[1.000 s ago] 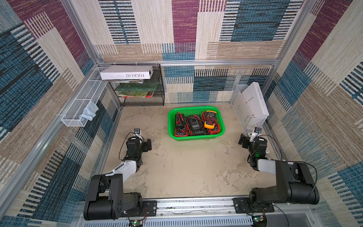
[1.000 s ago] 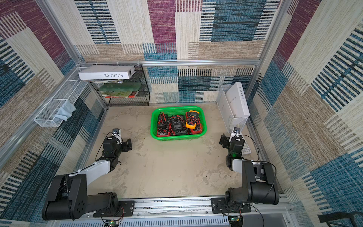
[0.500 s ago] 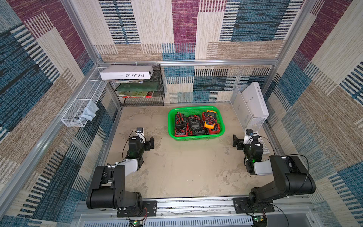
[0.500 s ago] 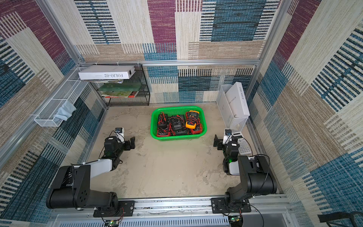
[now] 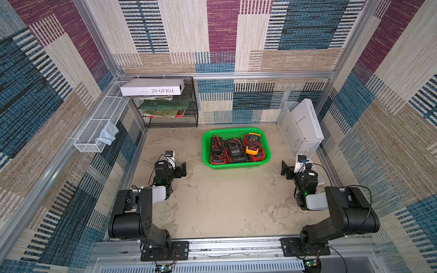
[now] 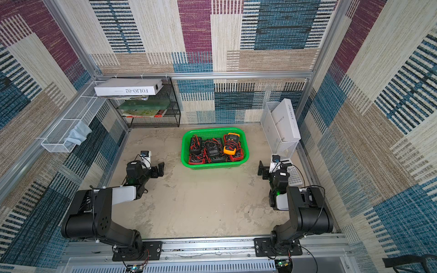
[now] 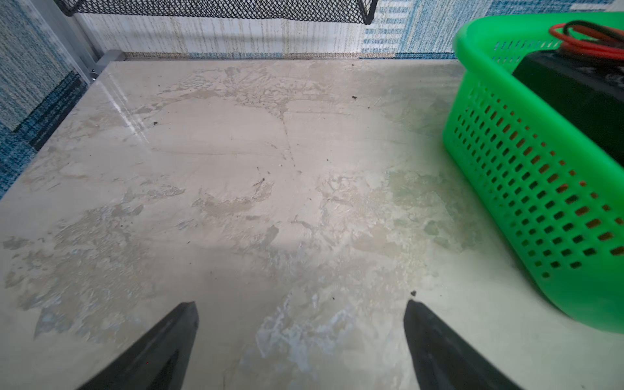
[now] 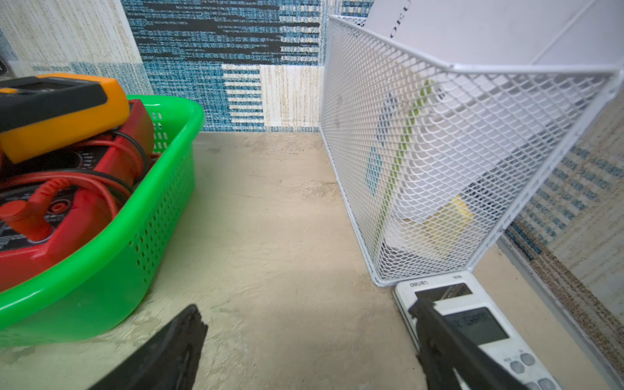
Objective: Put the multimeter into the basket
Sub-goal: Reset both arms
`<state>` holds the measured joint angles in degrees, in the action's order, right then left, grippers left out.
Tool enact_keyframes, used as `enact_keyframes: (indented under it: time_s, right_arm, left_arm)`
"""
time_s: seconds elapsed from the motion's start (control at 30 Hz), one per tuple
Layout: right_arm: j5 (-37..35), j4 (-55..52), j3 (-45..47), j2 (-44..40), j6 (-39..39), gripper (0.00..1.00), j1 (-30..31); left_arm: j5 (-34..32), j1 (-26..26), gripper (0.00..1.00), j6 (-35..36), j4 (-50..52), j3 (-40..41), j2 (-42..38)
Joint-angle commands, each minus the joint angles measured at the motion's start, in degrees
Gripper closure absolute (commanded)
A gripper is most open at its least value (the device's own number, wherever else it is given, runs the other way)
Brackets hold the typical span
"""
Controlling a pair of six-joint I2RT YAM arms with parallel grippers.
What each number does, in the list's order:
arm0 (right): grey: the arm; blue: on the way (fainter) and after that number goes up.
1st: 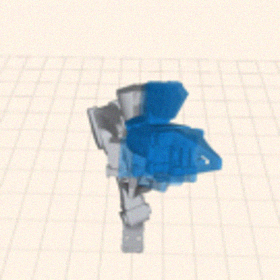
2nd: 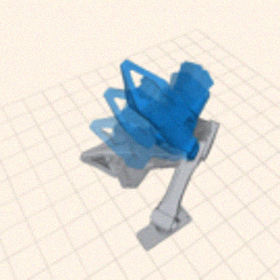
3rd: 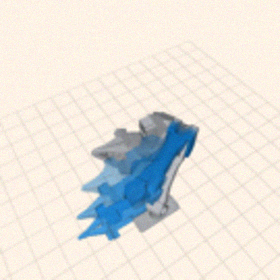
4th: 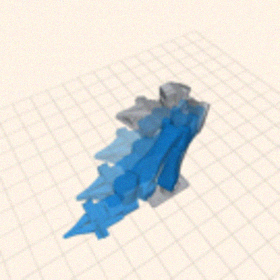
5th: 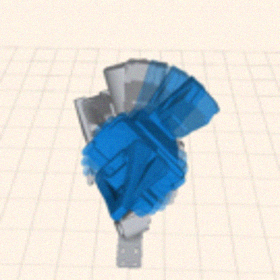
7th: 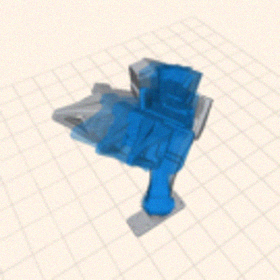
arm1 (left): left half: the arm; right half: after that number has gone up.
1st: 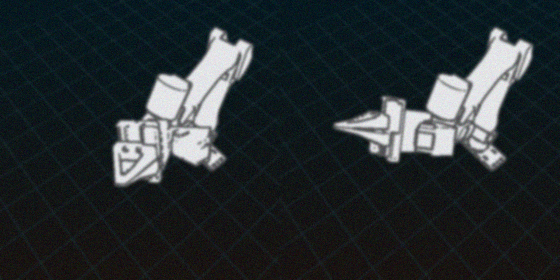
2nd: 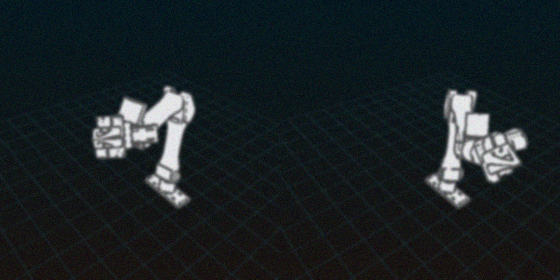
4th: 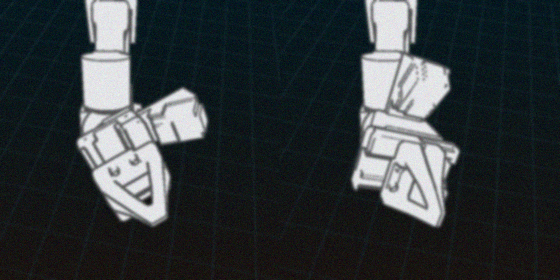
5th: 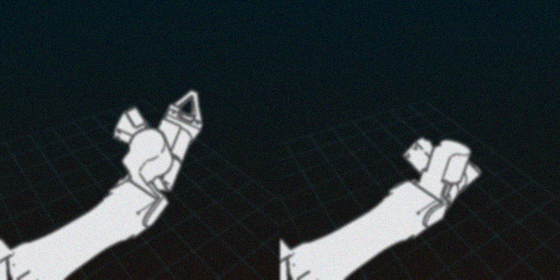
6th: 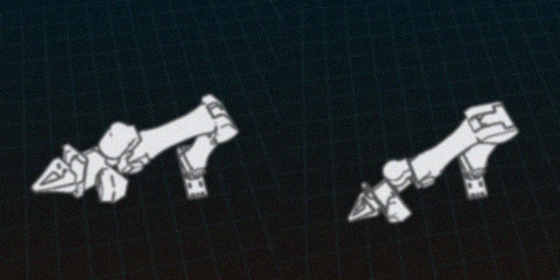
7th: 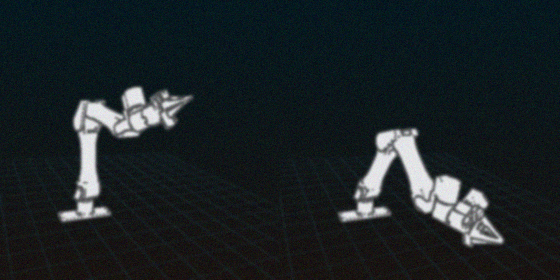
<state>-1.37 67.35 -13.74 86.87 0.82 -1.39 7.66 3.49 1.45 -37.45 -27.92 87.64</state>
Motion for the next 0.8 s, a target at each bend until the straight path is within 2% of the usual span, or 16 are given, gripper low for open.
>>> enact_keyframes:
  time_s: [0.0, 0.77]
  right_arm:
    - [-1.62, 1.74, 0.11, -0.30, 0.22, 0.00, 0.17]
    - [-0.48, 1.76, 0.02, -0.29, 0.47, 0.00, 0.05]
  left_arm:
    - [0.23, -0.06, 0.00, -0.40, -0.41, 0.15, -0.36]
    - [0.17, -0.06, 0.00, -0.40, -0.41, 0.15, -0.40]
